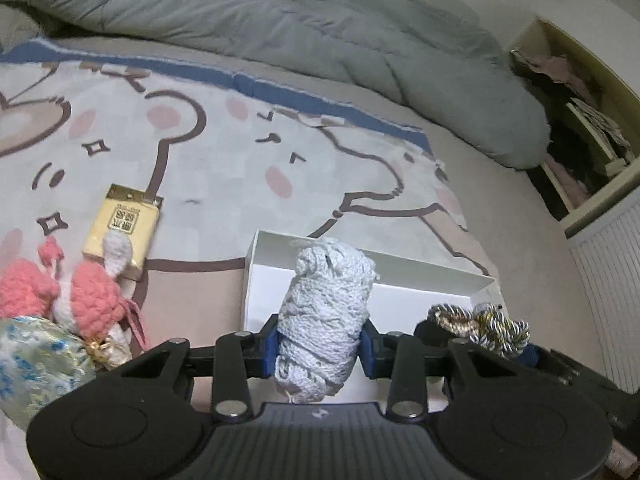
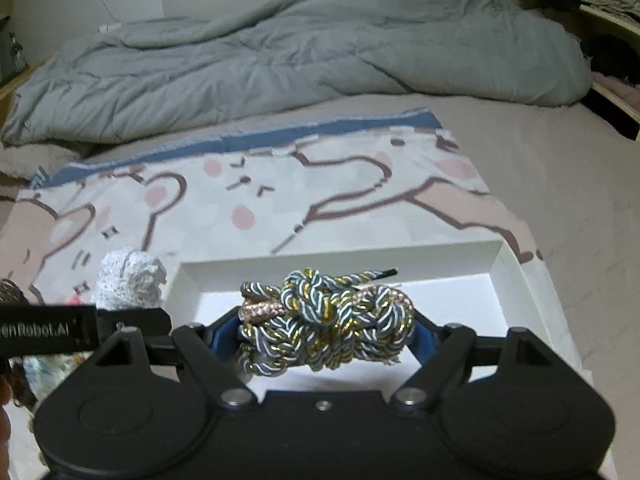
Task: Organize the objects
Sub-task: 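Carry the scrunchie and rope tie with both tools into the white box, then open both tools, releasing the scrunchie and rope tie in the box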
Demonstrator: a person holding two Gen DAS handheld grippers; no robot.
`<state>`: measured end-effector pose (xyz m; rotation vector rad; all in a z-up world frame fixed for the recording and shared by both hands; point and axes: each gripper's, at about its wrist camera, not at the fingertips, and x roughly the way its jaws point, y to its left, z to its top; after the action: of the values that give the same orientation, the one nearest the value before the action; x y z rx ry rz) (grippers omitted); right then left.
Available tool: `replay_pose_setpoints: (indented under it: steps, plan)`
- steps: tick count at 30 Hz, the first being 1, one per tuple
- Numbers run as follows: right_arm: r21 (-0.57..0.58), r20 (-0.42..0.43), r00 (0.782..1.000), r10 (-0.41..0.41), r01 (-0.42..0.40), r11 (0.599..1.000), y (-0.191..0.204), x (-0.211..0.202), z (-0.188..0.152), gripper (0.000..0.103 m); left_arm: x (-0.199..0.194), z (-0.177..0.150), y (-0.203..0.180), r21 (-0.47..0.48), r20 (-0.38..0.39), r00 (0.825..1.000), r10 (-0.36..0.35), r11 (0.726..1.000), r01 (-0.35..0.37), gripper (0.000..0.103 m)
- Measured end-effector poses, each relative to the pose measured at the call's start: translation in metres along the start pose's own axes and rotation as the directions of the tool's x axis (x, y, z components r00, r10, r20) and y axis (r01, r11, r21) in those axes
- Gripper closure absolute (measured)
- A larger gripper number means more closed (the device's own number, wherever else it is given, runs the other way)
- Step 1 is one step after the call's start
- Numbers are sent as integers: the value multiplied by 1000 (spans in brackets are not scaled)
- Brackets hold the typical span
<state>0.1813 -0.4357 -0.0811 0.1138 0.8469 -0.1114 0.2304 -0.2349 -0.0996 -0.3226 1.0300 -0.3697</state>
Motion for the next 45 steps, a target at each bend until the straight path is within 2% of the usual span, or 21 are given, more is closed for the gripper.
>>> replay_pose_setpoints:
  steps: [11,15,17,22,33,45]
  plan:
    - [-5,-49,999,2,-2,1000,-3,33,-7,20,28,0,2,-9,-13,999,31,999,-31,62]
    - [-1,-38,999,1,-1,1000,-4,37,-7,18,26,2,2,4,-2,999,48,999,-48,50]
    - [14,-32,999,-5,5,1000,-5,37,-7,17,25,3,0,9,-3,999,44,999,-44,50]
    - [70,-28,1000,1,1,998,-14,29,-4,14,22,0,-6,62,-10,999,52,997,-52,50]
    - [70,-28,1000,2,0,998,-17,13,-6,14,1,-2,-10,111,10,997,81,990,-82,50]
    - [71,8,1000,-6,5,997,-20,-30,-15,14,-27,-13,-12,200,32,990,141,969,-144,47]
